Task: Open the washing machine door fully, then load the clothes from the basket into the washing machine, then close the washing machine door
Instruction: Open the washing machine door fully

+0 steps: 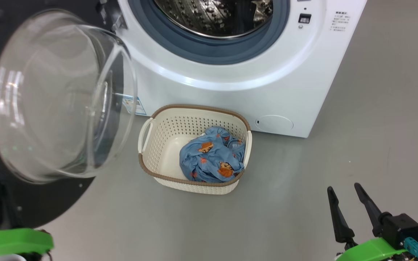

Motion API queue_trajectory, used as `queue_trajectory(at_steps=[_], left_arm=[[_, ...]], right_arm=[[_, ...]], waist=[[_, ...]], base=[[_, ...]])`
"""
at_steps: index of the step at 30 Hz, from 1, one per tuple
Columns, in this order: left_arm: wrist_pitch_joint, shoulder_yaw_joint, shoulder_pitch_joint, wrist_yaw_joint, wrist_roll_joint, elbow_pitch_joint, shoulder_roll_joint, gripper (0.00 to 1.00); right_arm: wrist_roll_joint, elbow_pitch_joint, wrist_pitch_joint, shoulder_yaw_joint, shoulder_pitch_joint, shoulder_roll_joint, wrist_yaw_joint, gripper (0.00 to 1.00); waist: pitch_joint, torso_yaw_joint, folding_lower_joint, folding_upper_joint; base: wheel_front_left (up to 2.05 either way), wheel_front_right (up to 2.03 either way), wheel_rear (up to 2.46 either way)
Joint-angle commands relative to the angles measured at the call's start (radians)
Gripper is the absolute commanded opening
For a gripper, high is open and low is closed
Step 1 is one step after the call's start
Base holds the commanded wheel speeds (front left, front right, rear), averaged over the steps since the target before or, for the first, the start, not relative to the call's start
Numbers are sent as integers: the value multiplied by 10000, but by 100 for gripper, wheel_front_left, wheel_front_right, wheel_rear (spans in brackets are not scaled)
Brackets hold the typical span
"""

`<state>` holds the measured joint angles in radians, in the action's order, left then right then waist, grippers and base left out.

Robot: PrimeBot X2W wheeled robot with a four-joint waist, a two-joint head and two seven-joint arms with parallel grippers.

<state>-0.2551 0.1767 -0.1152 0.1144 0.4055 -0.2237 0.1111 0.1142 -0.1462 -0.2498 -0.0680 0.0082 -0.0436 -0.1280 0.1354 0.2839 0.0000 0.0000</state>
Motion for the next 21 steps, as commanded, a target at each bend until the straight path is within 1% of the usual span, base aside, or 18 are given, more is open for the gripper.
queue_trajectory(at_steps=[1,13,21], left_arm=[[-65,573,-470,134,79,153,450,0],[-66,2124,-1526,-297,-349,-801,513,0],[-66,2953,-2023,-692,-869,-1478,727,0]], right_arm=[[-168,252,-120,301,-372,-66,-27,100],[-322,268,-120,282,-598,-66,-27,100],[-325,216,-120,297,-637,-66,-27,100]], waist=[[116,-51,0,0],[484,-210,0,0],[536,-377,0,0]], base=[[0,0,0],[0,0,0],[0,0,0]])
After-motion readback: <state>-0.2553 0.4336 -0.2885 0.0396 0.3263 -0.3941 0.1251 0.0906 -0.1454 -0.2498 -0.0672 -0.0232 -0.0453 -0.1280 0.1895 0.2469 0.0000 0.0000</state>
